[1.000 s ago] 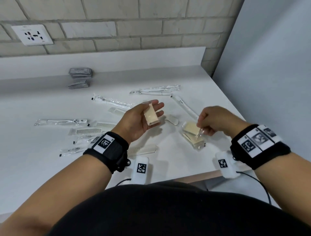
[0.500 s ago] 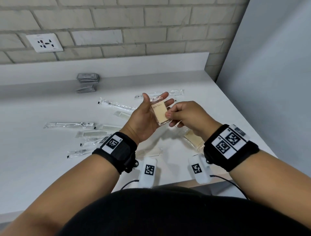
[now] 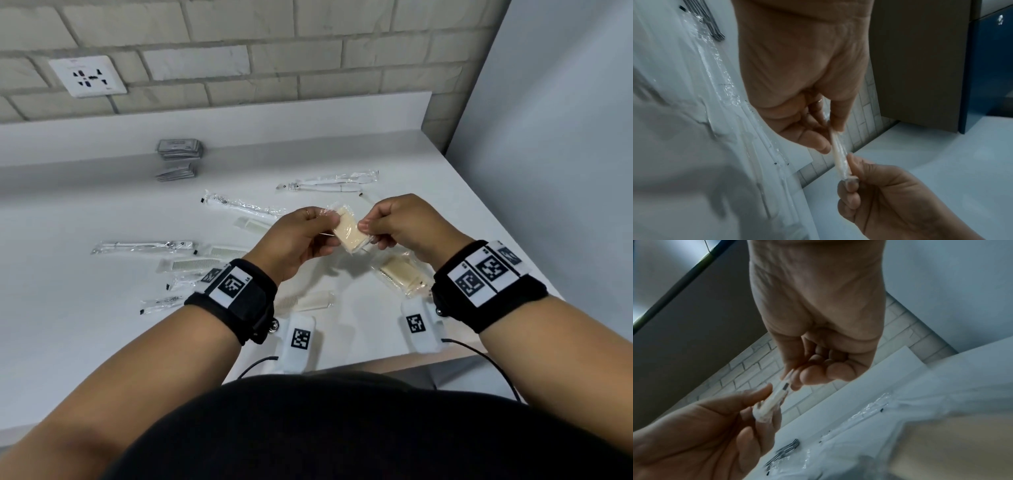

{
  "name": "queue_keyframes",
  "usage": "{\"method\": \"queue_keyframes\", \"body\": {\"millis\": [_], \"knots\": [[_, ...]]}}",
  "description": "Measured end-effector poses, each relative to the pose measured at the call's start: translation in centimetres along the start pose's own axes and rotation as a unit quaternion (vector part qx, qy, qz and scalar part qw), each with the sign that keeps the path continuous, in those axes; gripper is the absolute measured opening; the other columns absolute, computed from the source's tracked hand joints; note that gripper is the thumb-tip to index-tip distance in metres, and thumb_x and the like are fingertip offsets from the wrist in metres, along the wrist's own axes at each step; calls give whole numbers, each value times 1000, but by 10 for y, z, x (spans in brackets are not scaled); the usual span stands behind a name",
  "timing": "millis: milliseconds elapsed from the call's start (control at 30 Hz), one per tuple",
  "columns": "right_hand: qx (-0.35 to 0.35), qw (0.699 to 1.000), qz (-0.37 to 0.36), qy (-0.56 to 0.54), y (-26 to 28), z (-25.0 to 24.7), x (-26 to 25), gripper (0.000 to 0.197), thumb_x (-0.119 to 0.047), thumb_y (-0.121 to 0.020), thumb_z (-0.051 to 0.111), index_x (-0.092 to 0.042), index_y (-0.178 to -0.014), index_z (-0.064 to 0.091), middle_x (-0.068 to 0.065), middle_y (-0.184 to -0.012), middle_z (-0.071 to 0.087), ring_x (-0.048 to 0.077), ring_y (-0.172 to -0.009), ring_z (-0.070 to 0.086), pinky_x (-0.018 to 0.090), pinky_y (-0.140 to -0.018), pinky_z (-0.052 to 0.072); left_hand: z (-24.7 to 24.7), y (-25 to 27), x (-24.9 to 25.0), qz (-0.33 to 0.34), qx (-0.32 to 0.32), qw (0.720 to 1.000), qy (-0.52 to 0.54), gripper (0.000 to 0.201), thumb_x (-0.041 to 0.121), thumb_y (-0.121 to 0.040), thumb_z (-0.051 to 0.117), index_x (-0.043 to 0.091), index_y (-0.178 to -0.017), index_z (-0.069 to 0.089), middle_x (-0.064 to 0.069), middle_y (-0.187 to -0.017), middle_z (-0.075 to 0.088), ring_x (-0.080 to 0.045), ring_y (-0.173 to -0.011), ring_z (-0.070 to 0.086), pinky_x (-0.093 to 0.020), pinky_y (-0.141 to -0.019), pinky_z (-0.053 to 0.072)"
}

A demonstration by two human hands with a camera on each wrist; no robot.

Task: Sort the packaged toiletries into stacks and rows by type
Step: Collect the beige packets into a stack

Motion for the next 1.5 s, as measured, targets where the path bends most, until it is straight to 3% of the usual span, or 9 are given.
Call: {"method": "queue_keyframes", "body": {"millis": [200, 400, 567, 700, 900, 1067, 1200, 1333, 1500], "knots": [[20, 989, 92, 115, 11, -39, 44, 14, -15, -81, 74, -8, -72, 66, 6, -61, 61, 15, -53, 53, 24, -52, 39, 29, -16, -16, -40, -8, 990, -132, 10, 17, -93, 60, 8, -91, 59, -8, -84, 62, -16, -64, 62, -26, -61, 55], [17, 943, 141, 302, 22, -46, 68, 29, -34, -84, 69, -5, -83, 64, 9, -79, 61, 22, -72, 55, 28, -67, 42, 63, -31, -42, -71, -67, 927, -363, 30, 25, -86, 68, 8, -64, 56, -10, -59, 59, -18, -46, 57, -25, -52, 48], [11, 951, 232, 204, 39, -39, 95, 45, -55, -72, 74, -13, -72, 58, 3, -68, 62, 19, -61, 55, 25, -57, 41, 76, -31, -53, -95, -76, 945, -305, 24, 16, -87, 69, -5, -79, 63, -23, -70, 62, -19, -48, 63, -28, -57, 58], [-6, 947, 257, 193, 37, -28, 102, 41, -43, -69, 81, -10, -84, 61, 4, -70, 59, 20, -61, 54, 25, -58, 42, 81, -31, -59, -93, -108, 950, -276, 31, 13, -86, 70, 1, -63, 53, -10, -54, 56, -22, -56, 64, -28, -59, 57], [-53, 943, 159, 287, 35, -15, 84, 57, -25, -65, 81, -17, -110, 47, 3, -97, 62, 22, -86, 62, 31, -68, 50, 73, -28, -55, -48, -110, 905, -408, 61, 24, -71, 84, 14, -120, 49, -5, -97, 59, -17, -78, 60, -27, -66, 53], [9, 905, -32, 424, 32, 0, 53, 58, -32, -67, 79, -24, -116, 48, 0, -110, 59, 21, -100, 52, 34, -75, 47, 76, -24, -42, 47, -115, 813, -568, 64, 38, -62, 85, 20, -117, 55, -3, -111, 58, -20, -96, 59, -30, -80, 49], [-19, 884, -2, 467, 35, 5, 72, 83, -46, -72, 75, -25, -141, 34, 3, -133, 45, 27, -123, 40, 41, -96, 41, 73, -21, -49, 53, -102, 763, -636, 74, 45, -66, 80, 22, -129, 47, -7, -118, 48, -25, -110, 47, -29, -87, 37], [-23, 902, 28, 430, 41, 3, 87, 95, -42, -78, 72, -26, -152, 14, 6, -150, 26, 30, -135, 28, 45, -107, 34, 77, -17, -52, 73, -102, 759, -639, 73, 36, -74, 77, 14, -133, 41, -8, -126, 45, -25, -119, 41, -30, -95, 33], [19, 963, 32, 266, 41, -7, 91, 98, -26, -74, 78, -22, -151, 18, 6, -148, 30, 21, -134, 36, 39, -109, 35, 74, -19, -52, 75, -78, 818, -566, 61, 34, -72, 79, 17, -122, 49, -4, -114, 48, -22, -107, 48, -28, -85, 38]]}}
Point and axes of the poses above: each hand's wrist, its own y-axis away from the middle knuckle, its own z-axis out of the palm, x = y × z, the point moved 8 cm from there along -y, towards the middle knuckle
